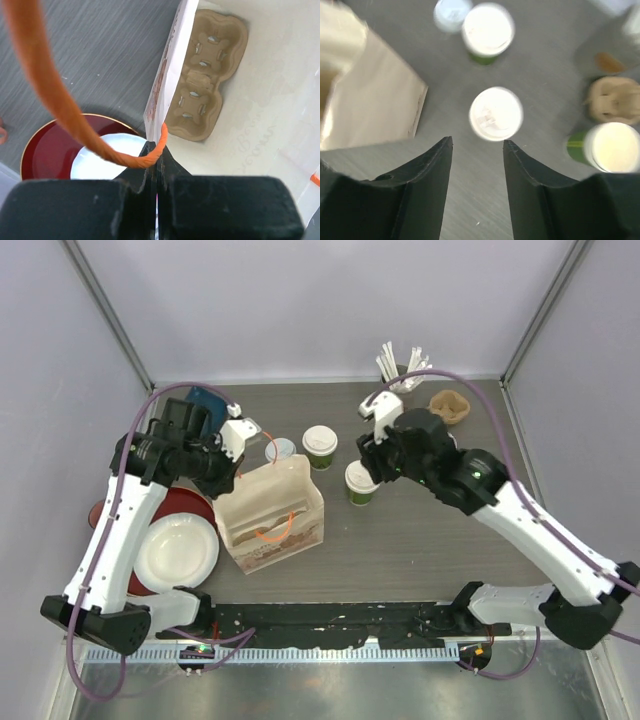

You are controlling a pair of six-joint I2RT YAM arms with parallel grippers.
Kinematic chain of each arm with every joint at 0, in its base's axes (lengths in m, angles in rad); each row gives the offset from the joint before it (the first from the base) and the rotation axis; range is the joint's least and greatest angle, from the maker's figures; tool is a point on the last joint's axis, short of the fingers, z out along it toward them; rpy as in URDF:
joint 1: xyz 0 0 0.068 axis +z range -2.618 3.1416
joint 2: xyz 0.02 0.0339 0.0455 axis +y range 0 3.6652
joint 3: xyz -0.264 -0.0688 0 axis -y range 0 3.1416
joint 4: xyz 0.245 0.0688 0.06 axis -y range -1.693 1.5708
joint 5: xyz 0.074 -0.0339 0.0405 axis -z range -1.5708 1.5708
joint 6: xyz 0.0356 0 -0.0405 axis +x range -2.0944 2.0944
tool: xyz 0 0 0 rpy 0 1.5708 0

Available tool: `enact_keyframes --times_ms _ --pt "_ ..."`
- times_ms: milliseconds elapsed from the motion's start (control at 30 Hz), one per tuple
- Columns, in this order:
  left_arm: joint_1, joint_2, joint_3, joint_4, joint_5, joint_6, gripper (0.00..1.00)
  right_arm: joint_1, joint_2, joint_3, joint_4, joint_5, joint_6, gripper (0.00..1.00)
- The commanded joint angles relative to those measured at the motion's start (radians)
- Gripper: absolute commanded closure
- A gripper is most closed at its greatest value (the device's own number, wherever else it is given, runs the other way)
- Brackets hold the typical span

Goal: Pack the takeout coffee

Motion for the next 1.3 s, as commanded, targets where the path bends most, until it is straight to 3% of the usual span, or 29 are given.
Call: enact_keyframes --times_ms 0,200,567,867,1100,1267 --pt "0.02 -0.045 -0.016 -0.126 -0.046 0.018 1.0 -0.066 0.063 -0.132 0.103 -0.314 -0.203 0.51" --pt "0.043 -0.056 -0.04 -0.114 -0.055 0.016 1.0 -0.144 0.182 -0.178 0.146 -0.461 -0.337 0.48" --pt "0.05 -0.032 -0.043 -0.102 -0.027 0.015 1.0 -0.152 0.316 -0.159 0.148 -0.389 -0.43 0.47" --pt "0.051 -0.026 -0.045 -0.094 -0.012 0.01 1.0 -0.149 0.32 -0.2 0.244 -0.312 -0.418 0.53" --pt "0.051 -0.029 -0.034 -0.108 0.003 0.013 1.0 -0.147 0.345 -0.217 0.255 -0.356 -0.427 0.54" --pt "0.053 -0.03 -0.037 -0.114 0.008 0.012 1.0 -0.149 0.362 -0.231 0.264 -0.359 -0.423 0.61"
